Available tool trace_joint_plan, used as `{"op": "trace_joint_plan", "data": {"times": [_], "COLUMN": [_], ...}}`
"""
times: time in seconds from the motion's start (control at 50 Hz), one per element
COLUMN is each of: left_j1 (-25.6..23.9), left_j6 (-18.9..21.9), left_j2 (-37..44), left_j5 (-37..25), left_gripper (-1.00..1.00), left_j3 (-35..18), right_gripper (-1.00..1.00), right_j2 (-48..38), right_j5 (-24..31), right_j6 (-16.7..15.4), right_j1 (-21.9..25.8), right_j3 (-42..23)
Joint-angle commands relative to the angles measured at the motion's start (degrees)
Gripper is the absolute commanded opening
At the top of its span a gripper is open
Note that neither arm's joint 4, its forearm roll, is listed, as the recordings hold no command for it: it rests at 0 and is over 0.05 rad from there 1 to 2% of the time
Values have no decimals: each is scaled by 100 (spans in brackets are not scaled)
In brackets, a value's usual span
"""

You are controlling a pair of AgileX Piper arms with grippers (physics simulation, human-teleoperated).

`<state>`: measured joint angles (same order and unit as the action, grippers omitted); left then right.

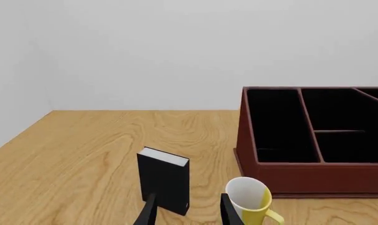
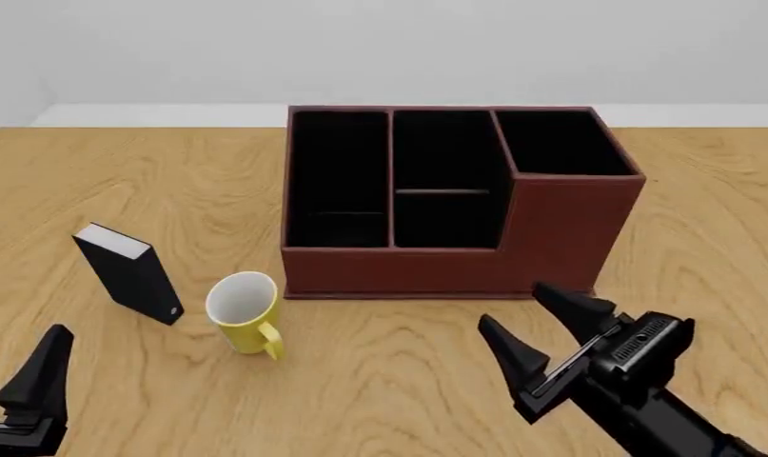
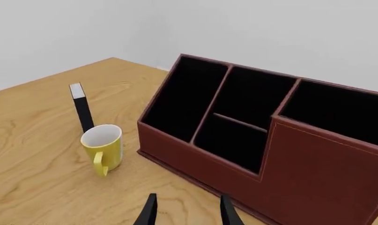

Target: Pick up the yellow and white mug and place it to the right of the caddy.

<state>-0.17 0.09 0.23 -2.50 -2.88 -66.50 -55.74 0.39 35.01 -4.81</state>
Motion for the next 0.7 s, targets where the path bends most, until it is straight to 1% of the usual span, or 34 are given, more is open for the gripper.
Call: {"op": "trace_joint_plan", "data": {"times": [0.02,0.16,0.36,0.7], "left_j1": [-1,-2,1,0], "left_j6": [0,-2,1,0], "left_j2": [0,0,0,0], "left_j5": [1,1,0,0], "left_gripper": [100,100,100,100], "left_j3": [1,1,0,1], "right_gripper": [100,100,100,100], "right_j2": [-733,-1144,-1550,-2074], "right_j5": [-451,-686,-787,-792], "right_j6": [4,-36,-33,135], "right_j1": [258,402,571,896], "right_j3": [-213,-341,-592,-1013]}}
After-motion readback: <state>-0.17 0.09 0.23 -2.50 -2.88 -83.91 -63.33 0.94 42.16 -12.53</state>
